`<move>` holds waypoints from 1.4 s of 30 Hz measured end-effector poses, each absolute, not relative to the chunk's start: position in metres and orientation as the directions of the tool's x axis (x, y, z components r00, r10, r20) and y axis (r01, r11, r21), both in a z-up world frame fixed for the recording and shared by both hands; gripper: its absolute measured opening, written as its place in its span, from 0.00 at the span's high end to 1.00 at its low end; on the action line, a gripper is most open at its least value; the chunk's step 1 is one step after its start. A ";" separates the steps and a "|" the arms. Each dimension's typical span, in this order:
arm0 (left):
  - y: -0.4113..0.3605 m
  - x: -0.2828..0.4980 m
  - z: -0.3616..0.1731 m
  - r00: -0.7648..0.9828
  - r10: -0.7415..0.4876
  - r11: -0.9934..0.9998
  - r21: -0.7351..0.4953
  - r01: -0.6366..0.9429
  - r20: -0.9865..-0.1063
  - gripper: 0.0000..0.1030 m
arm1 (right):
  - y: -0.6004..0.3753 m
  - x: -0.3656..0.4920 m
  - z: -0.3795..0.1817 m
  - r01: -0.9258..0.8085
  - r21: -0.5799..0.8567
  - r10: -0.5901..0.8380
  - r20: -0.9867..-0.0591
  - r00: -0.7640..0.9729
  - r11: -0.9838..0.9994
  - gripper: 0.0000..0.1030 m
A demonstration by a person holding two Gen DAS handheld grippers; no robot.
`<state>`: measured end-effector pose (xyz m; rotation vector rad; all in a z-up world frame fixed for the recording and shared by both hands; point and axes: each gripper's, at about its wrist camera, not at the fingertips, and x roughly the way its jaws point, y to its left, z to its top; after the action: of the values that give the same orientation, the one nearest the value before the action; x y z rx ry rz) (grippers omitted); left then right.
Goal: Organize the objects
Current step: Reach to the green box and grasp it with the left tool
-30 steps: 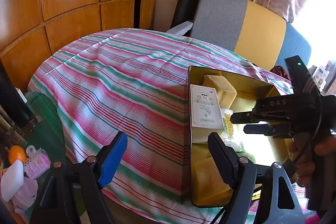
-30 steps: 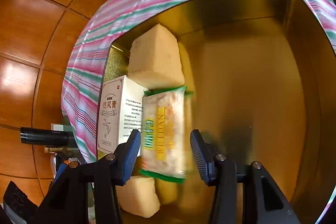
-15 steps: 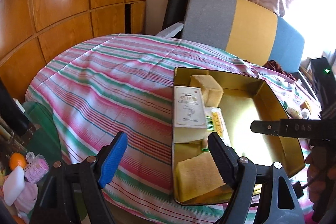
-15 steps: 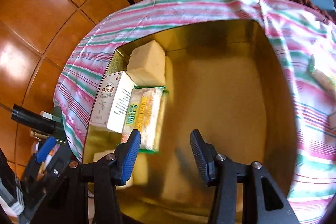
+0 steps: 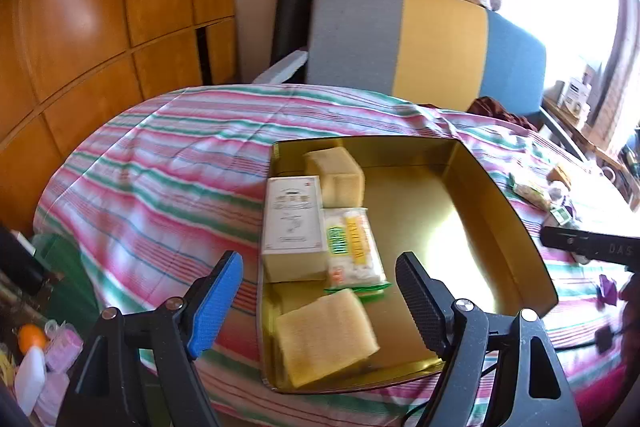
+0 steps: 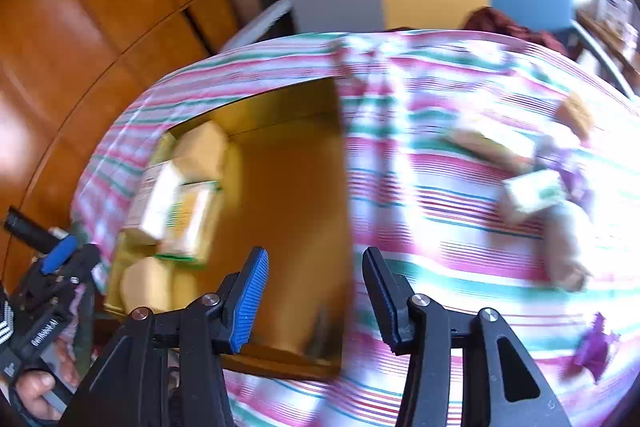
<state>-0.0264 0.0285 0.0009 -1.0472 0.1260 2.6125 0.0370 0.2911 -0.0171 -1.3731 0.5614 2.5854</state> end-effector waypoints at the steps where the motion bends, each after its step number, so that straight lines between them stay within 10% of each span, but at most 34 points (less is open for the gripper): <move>1: 0.033 -0.026 0.001 -0.677 0.268 -0.940 -0.034 -0.339 -0.686 0.23 | 0.302 0.044 -0.017 -0.338 0.245 -0.013 -0.827 -0.563 -0.909 0.52; 15: 0.125 -0.013 0.017 -0.613 0.414 -0.826 0.005 -0.564 -0.673 0.23 | 0.468 0.166 -0.029 -0.749 0.200 0.305 -0.824 -0.477 -0.631 0.52; 42: 0.330 -0.002 -0.010 -0.387 0.479 -0.524 0.096 -0.846 -0.788 0.32 | 0.506 0.199 -0.055 -0.757 0.504 0.142 -0.787 -0.601 -0.416 0.52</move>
<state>-0.0024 0.3298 -0.0096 -0.9128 0.6323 1.9914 0.1991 0.5057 -0.0545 -0.9013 1.2126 2.0535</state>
